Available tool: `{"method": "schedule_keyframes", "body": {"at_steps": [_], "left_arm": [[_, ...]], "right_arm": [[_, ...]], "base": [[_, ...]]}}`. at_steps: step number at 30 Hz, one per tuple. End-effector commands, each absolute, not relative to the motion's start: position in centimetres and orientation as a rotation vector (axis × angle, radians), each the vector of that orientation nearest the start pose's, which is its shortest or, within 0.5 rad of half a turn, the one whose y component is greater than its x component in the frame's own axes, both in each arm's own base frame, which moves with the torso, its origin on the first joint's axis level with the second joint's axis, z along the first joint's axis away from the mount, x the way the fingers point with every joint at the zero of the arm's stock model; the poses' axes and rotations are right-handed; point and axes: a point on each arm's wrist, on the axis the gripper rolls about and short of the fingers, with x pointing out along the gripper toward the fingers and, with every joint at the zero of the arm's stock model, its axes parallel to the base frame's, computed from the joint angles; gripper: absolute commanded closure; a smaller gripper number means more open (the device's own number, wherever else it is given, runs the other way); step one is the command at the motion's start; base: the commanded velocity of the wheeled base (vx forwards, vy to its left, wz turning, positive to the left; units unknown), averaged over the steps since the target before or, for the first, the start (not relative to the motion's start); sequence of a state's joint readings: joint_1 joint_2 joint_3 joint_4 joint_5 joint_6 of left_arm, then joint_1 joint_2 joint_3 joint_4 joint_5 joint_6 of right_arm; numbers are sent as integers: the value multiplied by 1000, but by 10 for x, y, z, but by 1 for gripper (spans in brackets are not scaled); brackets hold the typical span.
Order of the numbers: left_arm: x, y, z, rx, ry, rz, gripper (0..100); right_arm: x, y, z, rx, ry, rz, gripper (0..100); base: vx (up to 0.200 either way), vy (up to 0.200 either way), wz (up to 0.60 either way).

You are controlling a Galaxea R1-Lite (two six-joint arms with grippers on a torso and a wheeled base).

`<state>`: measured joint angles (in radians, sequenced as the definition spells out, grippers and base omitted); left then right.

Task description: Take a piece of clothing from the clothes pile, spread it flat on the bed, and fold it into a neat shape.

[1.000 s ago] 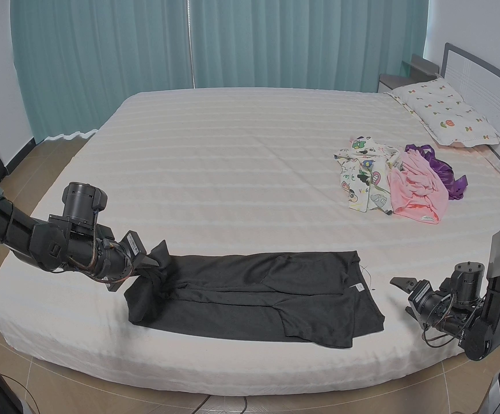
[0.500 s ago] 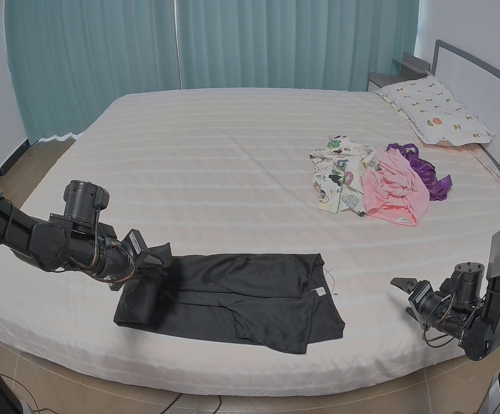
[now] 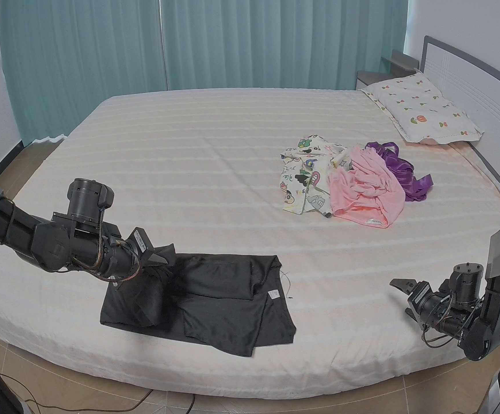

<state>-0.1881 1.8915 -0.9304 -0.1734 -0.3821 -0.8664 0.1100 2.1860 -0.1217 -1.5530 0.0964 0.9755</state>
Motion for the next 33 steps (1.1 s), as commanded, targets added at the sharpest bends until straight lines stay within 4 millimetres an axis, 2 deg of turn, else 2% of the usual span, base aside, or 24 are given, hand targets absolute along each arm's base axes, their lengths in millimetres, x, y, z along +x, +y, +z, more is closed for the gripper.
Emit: {"method": "schedule_keyframes", "body": {"at_steps": [1, 6, 13, 20, 33], "left_arm": [[320, -70, 113, -873, 982, -164, 100], [320, -70, 114, -873, 980, -165, 100], [319, -72, 113, -876, 989, -166, 100], [315, -82, 111, -873, 1011, -184, 100], [310, -118, 110, -897, 1067, -244, 100]], "right_arm": [[245, 30, 5, 947, 565, -60, 0], [245, 30, 5, 947, 565, -60, 0], [245, 30, 4, 946, 567, -59, 0], [245, 31, 4, 947, 568, -58, 0], [245, 31, 3, 946, 574, -60, 0]], "base": [[0, -200, 0], [0, -200, 0], [0, 0, 0], [0, 0, 0], [0, 0, 0]]}}
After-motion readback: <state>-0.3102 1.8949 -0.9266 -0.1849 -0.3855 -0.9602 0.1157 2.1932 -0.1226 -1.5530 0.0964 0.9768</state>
